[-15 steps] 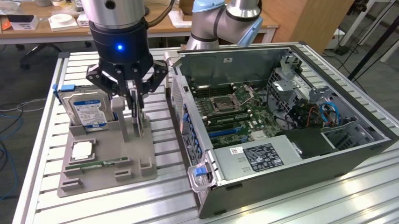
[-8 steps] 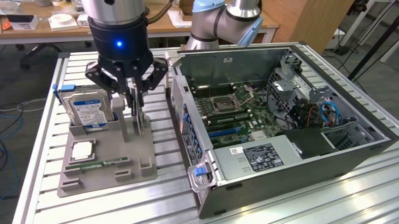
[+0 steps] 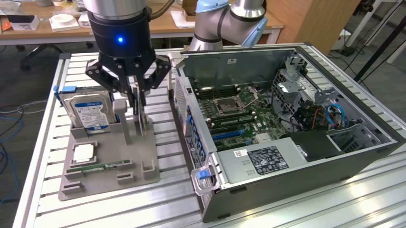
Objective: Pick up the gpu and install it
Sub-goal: 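Pick up the gpu and move the gpu toward the slot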
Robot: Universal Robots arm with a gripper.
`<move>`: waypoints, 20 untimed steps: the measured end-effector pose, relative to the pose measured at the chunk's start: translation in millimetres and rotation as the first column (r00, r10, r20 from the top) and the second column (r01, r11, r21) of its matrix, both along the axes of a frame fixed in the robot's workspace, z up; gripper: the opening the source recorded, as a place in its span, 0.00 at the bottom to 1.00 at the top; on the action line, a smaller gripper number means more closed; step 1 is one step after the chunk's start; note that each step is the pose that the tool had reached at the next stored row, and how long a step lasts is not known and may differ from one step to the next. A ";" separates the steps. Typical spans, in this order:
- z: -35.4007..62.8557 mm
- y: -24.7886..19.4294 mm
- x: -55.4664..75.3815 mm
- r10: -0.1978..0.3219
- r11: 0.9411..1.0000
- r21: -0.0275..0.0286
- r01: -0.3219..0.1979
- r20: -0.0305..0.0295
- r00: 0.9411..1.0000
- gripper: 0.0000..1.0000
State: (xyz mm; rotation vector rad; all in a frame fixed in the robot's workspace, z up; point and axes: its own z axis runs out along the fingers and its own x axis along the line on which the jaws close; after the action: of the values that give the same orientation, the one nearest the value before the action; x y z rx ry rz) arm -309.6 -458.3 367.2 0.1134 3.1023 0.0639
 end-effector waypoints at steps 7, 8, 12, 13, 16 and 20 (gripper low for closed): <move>5.8 0.0 0.0 0.000 1.000 0.000 0.000 0.000 1.000 0.26; 6.5 0.0 0.0 0.000 1.000 0.000 0.000 0.000 1.000 0.26; 9.9 0.0 0.0 0.000 1.000 0.000 0.000 0.000 1.000 0.26; 10.7 0.0 0.0 0.000 1.000 0.000 0.000 0.000 1.000 0.26; 13.1 0.0 0.0 0.000 1.000 0.000 0.000 0.000 1.000 0.26; 16.0 0.0 0.0 0.000 1.000 0.000 0.000 0.000 1.000 0.26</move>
State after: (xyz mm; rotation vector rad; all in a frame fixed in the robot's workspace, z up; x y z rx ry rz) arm -309.6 -458.3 383.2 0.1134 3.1023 0.0639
